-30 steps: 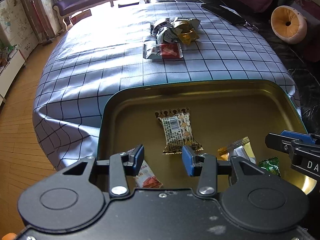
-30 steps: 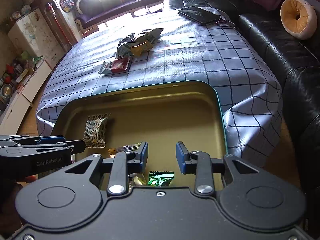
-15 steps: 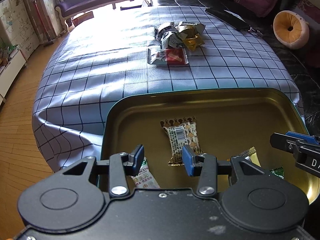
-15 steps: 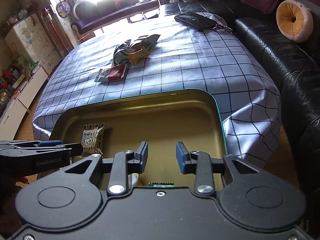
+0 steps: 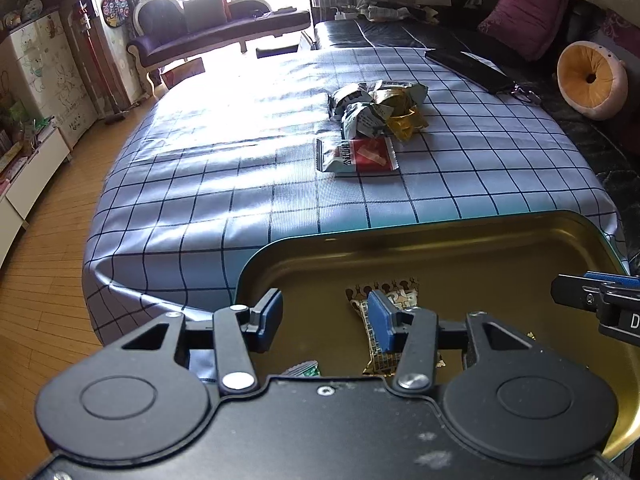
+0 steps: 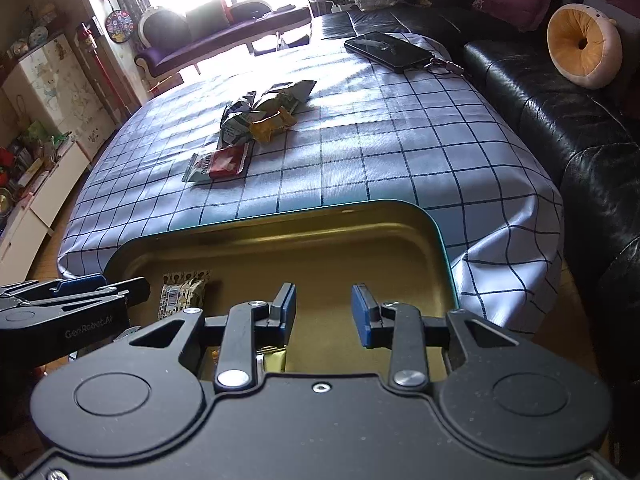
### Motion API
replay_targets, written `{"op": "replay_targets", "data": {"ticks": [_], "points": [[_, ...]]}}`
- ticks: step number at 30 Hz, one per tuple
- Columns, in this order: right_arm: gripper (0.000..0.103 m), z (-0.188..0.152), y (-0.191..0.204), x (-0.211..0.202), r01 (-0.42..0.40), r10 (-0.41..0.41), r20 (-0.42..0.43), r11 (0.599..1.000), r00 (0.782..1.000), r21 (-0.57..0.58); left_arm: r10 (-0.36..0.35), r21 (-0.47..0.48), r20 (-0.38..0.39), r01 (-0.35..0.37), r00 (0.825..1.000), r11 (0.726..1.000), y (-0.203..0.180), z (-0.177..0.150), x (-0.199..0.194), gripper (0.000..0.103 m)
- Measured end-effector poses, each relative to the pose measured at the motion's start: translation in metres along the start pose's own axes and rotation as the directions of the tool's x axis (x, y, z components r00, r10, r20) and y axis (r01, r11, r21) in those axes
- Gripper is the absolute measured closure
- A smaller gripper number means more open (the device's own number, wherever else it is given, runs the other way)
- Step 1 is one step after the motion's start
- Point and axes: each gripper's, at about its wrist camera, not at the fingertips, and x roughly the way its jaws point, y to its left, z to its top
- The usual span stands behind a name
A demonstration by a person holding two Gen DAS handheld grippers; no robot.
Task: Organize snacks
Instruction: 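Move both open grippers back from the tray to the snack heap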
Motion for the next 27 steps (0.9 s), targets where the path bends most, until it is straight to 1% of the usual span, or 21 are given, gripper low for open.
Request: {"op": "replay_targets", "data": {"ticks": [6,12,17,22,27], "points": [[0.060,0.008,0.001,0.007,-0.004,0.004,-0.005,1.000,1.000,-0.010,0.006,0.014,-0.010,-0.006,1.000,1.000,-0.001,0.007,0.009,0.054],[0.060,0.020,0.002,0.014,-0.003,0.003,0.008,1.000,1.000,-0.019,-0.043,-0.004,-0.060,0.042,0.997,0.999,0.002,0.019,0.019,0.054],[0.060,0.032,0.001,0.020,-0.013,0.013,0.010,1.000,1.000,-0.024,-0.021,0.001,-0.056,0.022,0.998,1.000,0.003,0.030,0.027,0.054],[0.060,0.043,0.002,0.028,-0.016,0.016,0.013,0.999,1.000,-0.038,-0.023,-0.012,-0.054,0.022,0.998,1.000,0.009,0.043,0.037,0.054],[0.060,0.053,0.003,0.037,-0.020,0.020,0.015,0.999,1.000,-0.042,0.000,-0.008,-0.039,0.000,0.999,1.000,0.014,0.056,0.048,0.054]]}}
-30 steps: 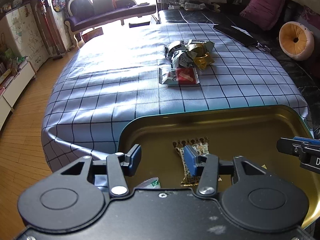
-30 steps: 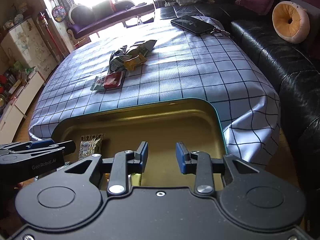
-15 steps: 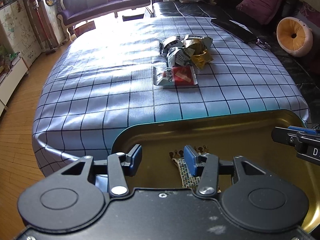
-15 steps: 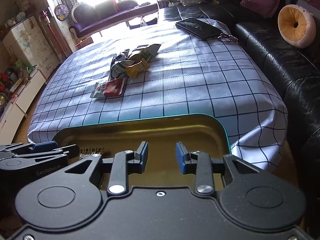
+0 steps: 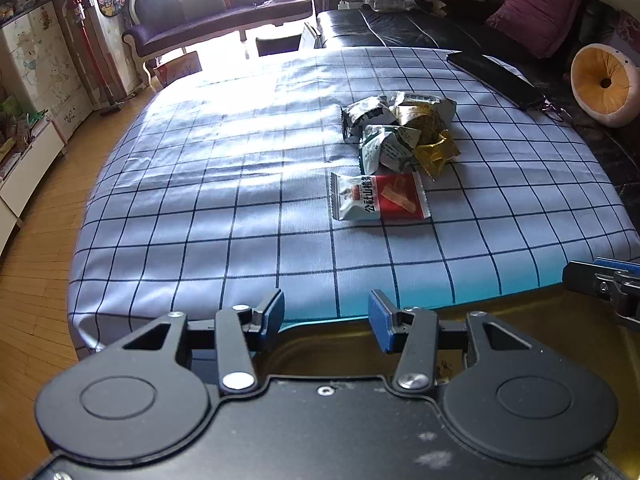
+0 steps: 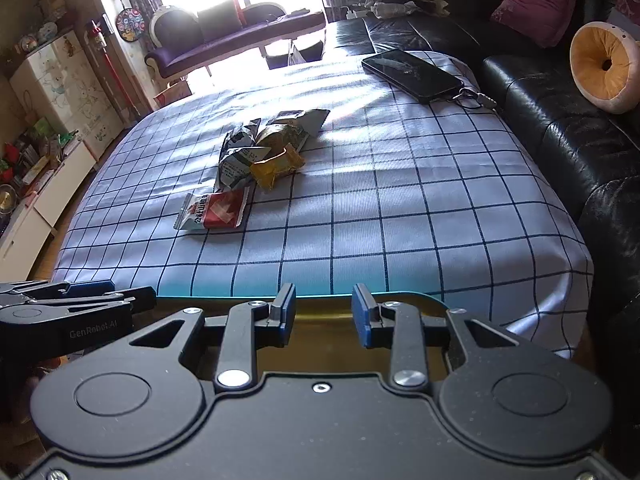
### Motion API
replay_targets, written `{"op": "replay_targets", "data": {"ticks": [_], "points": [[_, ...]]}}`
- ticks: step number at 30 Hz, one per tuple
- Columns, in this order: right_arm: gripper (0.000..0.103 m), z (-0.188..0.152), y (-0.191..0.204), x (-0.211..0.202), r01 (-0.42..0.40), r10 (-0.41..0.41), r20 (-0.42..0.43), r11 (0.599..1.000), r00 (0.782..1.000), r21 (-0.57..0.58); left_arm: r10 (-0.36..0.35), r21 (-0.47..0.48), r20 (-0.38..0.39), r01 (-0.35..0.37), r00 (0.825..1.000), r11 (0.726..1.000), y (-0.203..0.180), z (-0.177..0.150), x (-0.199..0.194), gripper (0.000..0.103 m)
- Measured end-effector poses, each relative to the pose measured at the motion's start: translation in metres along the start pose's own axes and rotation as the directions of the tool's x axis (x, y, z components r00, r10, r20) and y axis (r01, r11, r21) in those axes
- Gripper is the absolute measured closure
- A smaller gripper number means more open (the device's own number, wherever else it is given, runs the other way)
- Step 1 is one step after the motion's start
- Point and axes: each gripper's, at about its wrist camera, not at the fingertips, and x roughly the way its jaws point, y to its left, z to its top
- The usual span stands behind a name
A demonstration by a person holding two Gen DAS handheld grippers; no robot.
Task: Organize snacks
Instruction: 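Move both open grippers back from the tray to the snack heap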
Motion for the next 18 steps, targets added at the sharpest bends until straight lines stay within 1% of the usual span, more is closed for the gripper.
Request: {"op": "replay_targets", "data": {"ticks": [8,14,18], "points": [[0.060,0.020,-0.001,0.013,0.004,-0.004,0.024,1.000,1.000,-0.002,0.031,0.007,0.017,-0.031,0.999,1.000,0.010,0.019,0.021,0.054],[0.060,0.033,-0.001,0.028,0.004,-0.004,0.028,1.000,1.000,-0.008,0.004,0.009,0.010,-0.004,1.000,1.000,0.014,0.037,0.039,0.054],[0.060,0.041,0.002,0.035,-0.008,0.009,0.035,1.000,0.999,-0.022,-0.008,0.029,0.019,0.008,1.000,1.000,0.010,0.047,0.048,0.054]]}}
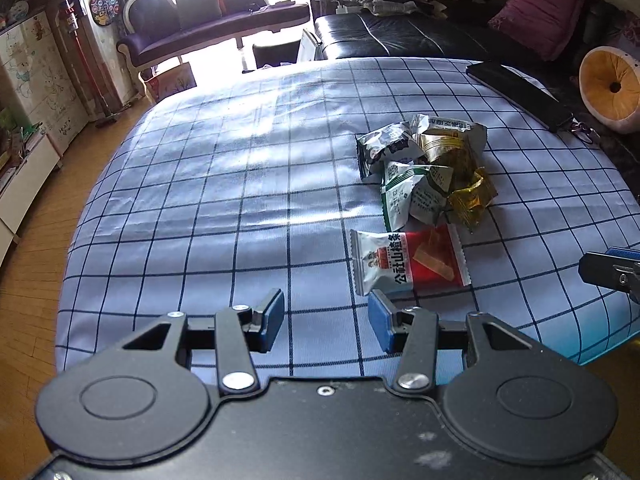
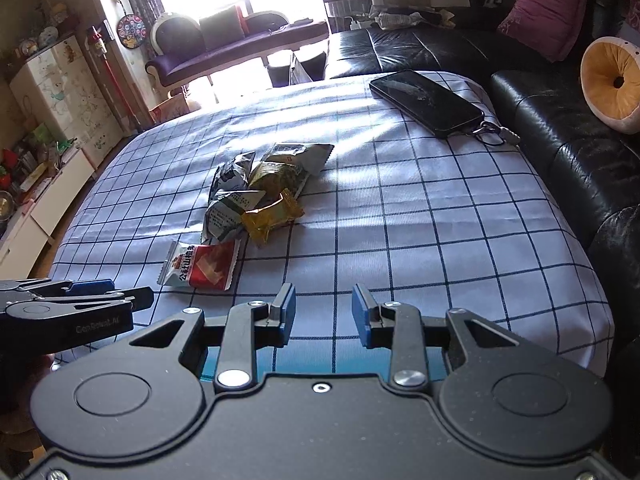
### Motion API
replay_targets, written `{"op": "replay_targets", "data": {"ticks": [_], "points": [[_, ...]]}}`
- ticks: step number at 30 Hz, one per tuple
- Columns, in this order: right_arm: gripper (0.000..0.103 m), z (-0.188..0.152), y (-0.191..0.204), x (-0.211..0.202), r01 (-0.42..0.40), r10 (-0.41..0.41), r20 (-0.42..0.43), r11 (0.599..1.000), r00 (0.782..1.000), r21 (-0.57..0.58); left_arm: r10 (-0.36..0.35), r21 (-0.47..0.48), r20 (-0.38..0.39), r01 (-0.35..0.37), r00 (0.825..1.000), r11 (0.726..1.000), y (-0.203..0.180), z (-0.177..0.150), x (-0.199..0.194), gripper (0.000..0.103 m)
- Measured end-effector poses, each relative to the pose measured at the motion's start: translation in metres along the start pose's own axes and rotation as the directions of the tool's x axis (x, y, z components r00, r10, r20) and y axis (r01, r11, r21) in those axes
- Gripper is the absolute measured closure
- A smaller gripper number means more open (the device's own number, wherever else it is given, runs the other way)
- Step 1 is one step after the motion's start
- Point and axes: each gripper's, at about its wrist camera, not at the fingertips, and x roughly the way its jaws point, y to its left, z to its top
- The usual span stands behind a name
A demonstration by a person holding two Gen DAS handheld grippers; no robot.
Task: Organize snacks
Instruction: 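Move both open grippers back from the tray to the snack heap, then grasp the gold-wrapped candy with the right gripper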
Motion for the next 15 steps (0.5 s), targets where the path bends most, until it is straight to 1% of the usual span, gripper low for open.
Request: {"op": "replay_targets", "data": {"ticks": [8,9,12,15], "points": [[0.060,0.006,0.006,0.012,-0.016,0.016,-0.003,1.000,1.000,-0.024,-0.057,0.087,-0.022,0.059,0.998,0.994,-0.014,0.004,0.017,0.054],[0.060,0.006,0.007,0.013,-0.018,0.018,-0.004,1.000,1.000,-0.025,-0.054,0.090,-0.020,0.056,0.998,0.994,-0.015,0.003,0.018,0.052],[0.060,0.008,0.008,0.018,-0.019,0.019,-0.010,0.999,1.000,-0.028,-0.049,0.096,-0.006,0.049,0.999,0.994,-0.016,0.006,0.021,0.051],[0.060,0.010,0.010,0.023,-0.025,0.024,-0.016,0.999,1.000,-0.023,-0.056,0.074,-0.018,0.057,0.998,0.996,-0.013,0.010,0.022,0.052]]}}
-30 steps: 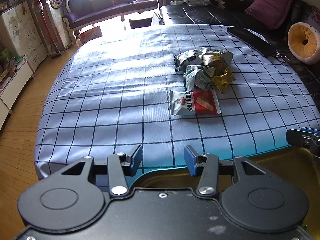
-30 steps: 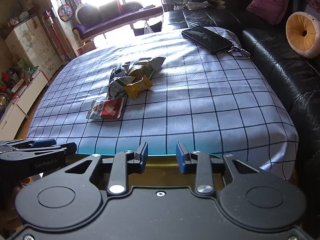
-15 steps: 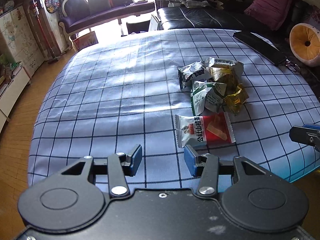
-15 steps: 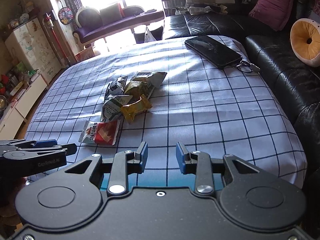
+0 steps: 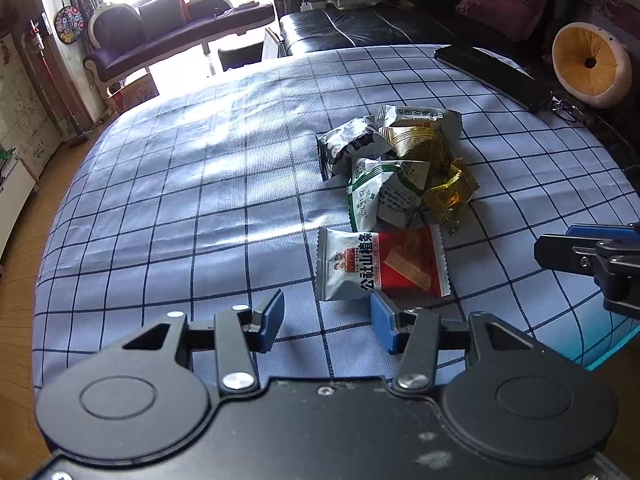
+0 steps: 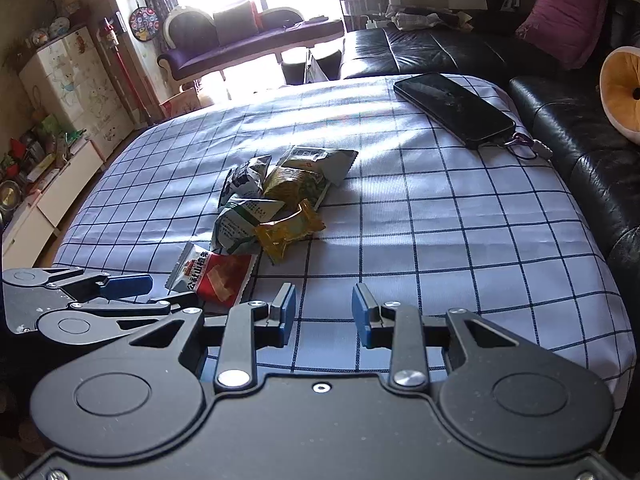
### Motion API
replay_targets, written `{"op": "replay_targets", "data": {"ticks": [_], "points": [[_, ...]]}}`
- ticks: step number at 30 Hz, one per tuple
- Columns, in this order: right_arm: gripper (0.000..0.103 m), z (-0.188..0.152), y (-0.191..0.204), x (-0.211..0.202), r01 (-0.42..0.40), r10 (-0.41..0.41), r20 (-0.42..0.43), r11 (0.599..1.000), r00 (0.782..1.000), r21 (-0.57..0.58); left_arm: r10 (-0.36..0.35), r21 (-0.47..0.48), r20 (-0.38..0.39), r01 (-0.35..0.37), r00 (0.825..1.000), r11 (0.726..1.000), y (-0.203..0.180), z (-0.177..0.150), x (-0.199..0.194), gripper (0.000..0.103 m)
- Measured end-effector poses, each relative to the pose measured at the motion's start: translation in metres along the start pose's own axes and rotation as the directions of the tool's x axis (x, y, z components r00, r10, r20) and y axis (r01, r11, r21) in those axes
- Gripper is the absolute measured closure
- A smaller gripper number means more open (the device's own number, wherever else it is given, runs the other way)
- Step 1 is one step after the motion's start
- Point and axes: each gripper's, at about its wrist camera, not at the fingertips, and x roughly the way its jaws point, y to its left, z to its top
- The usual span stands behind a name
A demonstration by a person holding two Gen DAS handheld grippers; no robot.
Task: Organize snacks
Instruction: 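Grasp the gold-wrapped candy with the right gripper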
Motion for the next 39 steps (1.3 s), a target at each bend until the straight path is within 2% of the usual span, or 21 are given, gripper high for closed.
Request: {"op": "replay_targets", "data": {"ticks": [3,9,17,29,33,39], "points": [[0.060,0.001,0.001,0.002,-0.011,0.011,-0.003,1.000,1.000,0.007,-0.022,0.010,0.004,0.022,1.000,1.000,0.001,-0.003,-0.004,0.054],[0.060,0.000,0.003,0.006,-0.016,0.016,-0.011,1.000,1.000,0.004,0.010,0.063,0.027,-0.012,1.000,0.998,-0.008,-0.007,-0.003,0.053],[0.060,0.001,0.003,0.009,-0.011,0.011,-0.011,1.000,1.000,0.005,0.012,-0.018,-0.002,-0.012,1.000,1.000,0.005,0.015,0.013,0.051],[0.060,0.010,0.006,0.023,-0.006,0.006,-0.007,0.999,1.000,0.035,0.138,-0.108,-0.005,-0.137,0.990,0.985,0.036,0.046,0.038,0.051],[0.060,0.014,0.010,0.029,-0.003,0.003,0.007,0.999,1.000,0.039,0.132,-0.157,-0.022,-0.133,0.991,0.979,0.047,0.053,0.047,0.050],[0.060,0.023,0.015,0.041,-0.003,0.003,0.018,0.999,1.000,0.051,0.162,-0.123,0.007,-0.160,0.987,0.979,0.041,0.047,0.050,0.044]]}}
